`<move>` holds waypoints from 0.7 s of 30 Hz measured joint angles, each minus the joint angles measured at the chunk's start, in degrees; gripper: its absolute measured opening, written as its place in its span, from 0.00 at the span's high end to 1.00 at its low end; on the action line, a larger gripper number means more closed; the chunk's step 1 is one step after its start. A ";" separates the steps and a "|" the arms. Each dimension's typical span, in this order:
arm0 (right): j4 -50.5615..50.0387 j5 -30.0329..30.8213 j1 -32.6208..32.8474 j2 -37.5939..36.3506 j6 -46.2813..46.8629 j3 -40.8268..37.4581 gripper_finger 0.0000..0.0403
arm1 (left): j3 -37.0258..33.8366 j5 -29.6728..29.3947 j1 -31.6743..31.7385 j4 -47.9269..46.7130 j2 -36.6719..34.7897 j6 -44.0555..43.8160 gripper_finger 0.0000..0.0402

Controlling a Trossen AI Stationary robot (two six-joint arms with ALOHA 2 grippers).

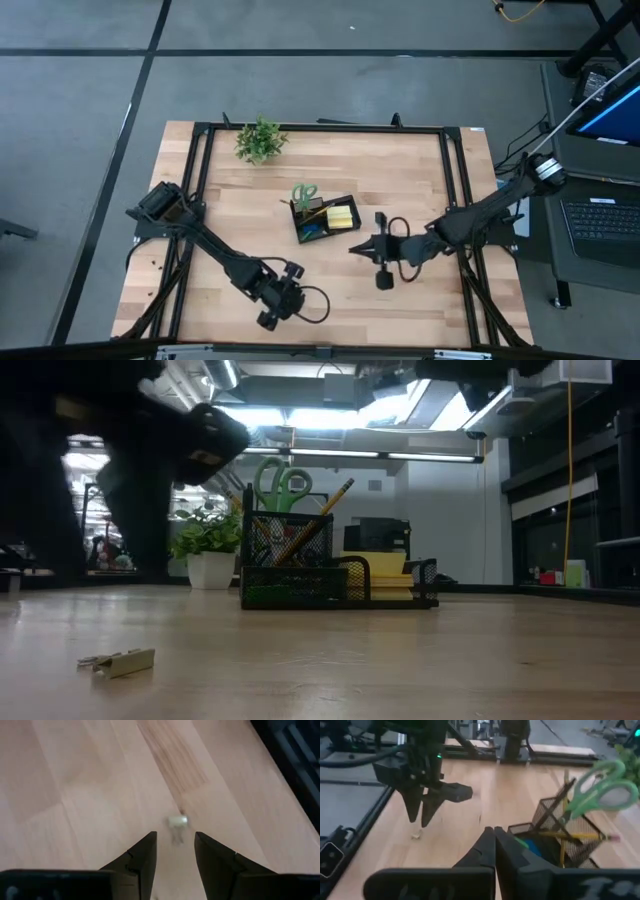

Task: Pick and place office supplies into organizer
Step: Put the top yellow binder clip into the black desk organizer

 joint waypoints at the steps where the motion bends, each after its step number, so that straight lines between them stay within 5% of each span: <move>1: 0.82 0.01 -0.13 -0.90 0.68 -1.19 0.99 | 0.00 0.26 0.33 0.77 0.01 0.40 0.69; 21: 3.50 -0.02 -0.92 -1.64 2.99 -4.91 0.99 | 0.13 3.56 1.76 5.67 5.59 -0.94 0.68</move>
